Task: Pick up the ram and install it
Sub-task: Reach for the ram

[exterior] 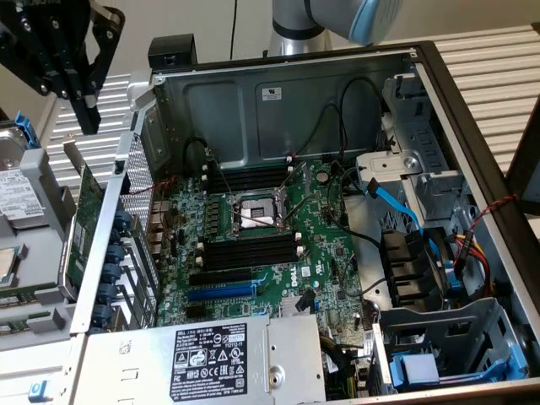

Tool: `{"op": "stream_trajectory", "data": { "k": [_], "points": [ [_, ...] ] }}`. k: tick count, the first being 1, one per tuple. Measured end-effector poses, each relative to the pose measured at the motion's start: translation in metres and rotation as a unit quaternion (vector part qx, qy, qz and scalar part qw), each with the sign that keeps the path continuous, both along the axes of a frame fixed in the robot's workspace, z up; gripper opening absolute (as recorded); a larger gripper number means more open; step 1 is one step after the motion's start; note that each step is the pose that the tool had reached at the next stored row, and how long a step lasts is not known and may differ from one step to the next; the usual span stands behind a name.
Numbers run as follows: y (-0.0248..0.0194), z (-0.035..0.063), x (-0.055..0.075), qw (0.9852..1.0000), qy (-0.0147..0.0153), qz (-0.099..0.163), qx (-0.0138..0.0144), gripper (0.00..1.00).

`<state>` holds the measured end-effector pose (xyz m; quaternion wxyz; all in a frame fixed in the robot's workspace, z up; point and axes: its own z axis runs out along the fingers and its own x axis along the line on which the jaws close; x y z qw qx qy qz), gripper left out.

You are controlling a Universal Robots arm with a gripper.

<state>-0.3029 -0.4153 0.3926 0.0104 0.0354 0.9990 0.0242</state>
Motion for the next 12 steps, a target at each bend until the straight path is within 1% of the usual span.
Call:
{"op": "stream_trajectory", "data": {
  "k": [12],
  "points": [
    [-0.0054, 0.0000, -0.054, 1.0000, 0.0000, 0.000, 0.0000, 0.11]
  ]
}}
